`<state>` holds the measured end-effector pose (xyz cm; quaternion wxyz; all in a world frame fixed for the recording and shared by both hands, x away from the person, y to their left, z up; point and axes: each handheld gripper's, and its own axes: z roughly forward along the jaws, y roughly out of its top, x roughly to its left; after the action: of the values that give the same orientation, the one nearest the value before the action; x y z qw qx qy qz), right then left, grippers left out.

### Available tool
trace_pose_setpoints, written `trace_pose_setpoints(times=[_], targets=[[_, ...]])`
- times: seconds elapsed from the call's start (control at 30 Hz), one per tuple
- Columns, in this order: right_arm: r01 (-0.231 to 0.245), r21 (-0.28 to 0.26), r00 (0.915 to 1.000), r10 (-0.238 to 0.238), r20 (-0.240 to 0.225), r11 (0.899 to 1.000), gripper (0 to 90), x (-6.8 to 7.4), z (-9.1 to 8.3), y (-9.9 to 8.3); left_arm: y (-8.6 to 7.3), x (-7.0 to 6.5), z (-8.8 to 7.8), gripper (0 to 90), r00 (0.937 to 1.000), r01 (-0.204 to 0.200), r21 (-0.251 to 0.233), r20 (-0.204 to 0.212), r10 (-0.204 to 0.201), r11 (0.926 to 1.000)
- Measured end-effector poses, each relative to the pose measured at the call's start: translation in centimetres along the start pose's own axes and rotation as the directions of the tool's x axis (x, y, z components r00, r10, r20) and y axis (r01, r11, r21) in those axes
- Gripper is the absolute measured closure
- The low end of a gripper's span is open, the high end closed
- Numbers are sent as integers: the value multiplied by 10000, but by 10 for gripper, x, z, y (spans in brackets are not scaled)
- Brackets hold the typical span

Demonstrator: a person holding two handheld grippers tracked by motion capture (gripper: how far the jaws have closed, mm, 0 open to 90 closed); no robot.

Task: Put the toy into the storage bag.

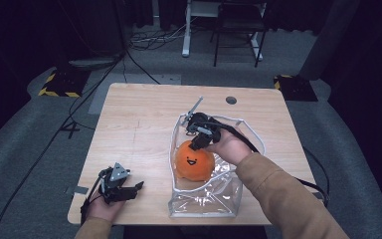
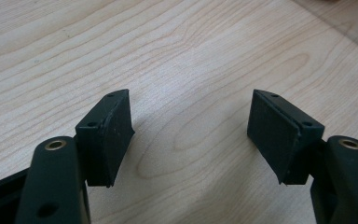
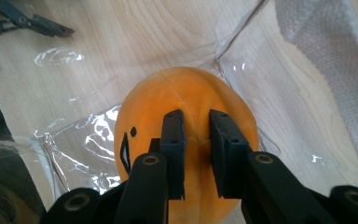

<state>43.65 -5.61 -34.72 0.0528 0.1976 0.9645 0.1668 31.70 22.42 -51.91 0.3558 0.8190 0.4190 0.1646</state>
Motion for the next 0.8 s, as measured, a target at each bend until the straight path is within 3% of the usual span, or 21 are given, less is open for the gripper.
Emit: trace_pose_setpoints(times=[0.4,0.8], targets=[[-201,191,9997,203,-117,9996,717,-2,2,-2,0,0,0,312,10000,1,0,0,-1,10000],[-418,-36,9986,417,-340,9991,577,-4,-5,-3,0,0,0,312,10000,11,2,8,-11,10000]])
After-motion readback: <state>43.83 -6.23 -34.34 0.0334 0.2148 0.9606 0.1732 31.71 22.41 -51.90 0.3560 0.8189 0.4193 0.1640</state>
